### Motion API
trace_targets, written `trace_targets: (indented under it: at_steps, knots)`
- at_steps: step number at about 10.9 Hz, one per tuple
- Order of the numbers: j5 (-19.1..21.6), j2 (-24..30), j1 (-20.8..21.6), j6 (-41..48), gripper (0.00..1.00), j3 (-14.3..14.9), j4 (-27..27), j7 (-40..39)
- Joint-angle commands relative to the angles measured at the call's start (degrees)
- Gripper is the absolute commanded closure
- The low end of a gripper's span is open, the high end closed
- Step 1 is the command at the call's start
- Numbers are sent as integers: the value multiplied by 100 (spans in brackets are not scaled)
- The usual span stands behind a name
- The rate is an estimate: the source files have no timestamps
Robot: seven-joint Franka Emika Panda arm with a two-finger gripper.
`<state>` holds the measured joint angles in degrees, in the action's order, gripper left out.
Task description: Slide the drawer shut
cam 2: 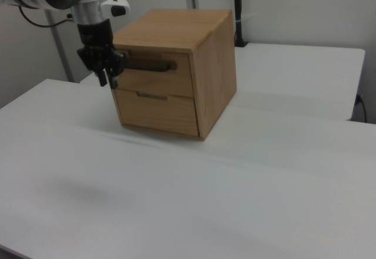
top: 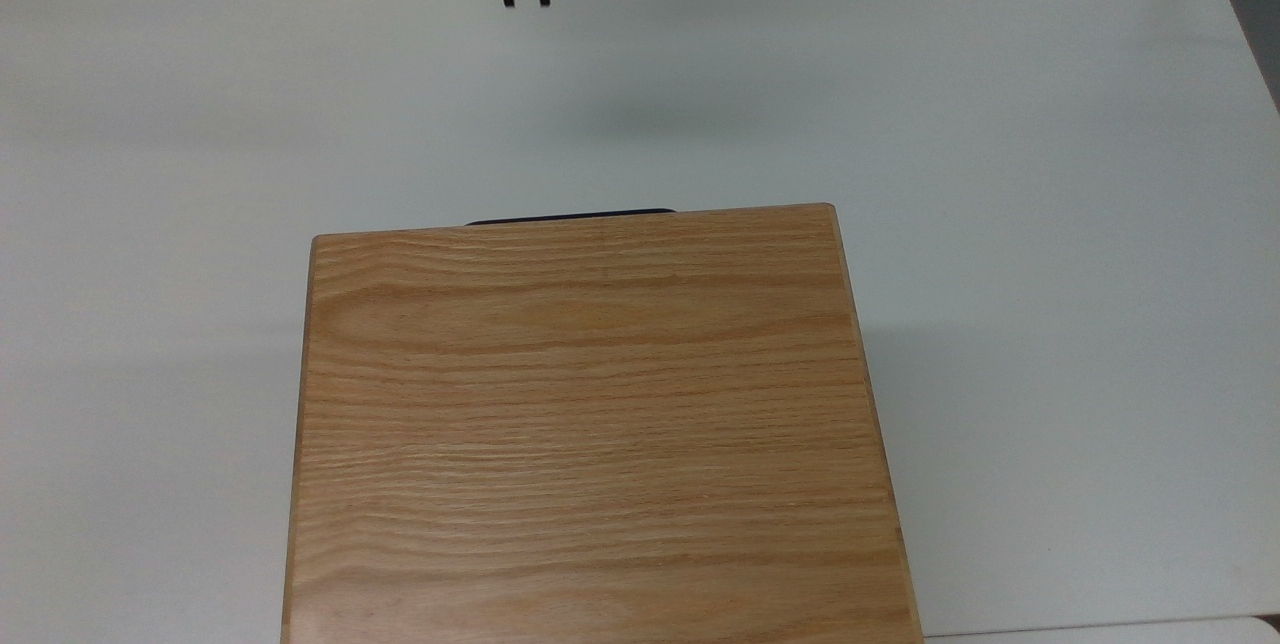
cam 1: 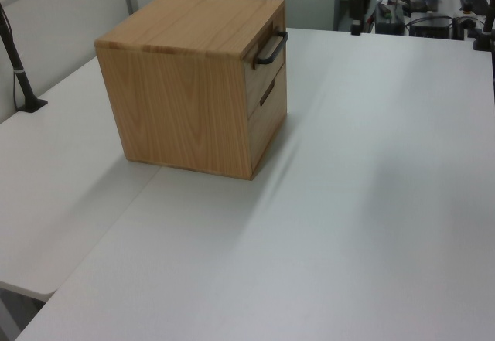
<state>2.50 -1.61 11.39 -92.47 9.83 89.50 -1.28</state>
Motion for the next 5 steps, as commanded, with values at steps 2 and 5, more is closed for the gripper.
trace_targets:
  at_steps: [2, 5]
  knots:
    - [-170, 355, -101, 300, 0, -60, 375, -48]
    - [-224, 319, -154, 273, 0, 28, 358, -39]
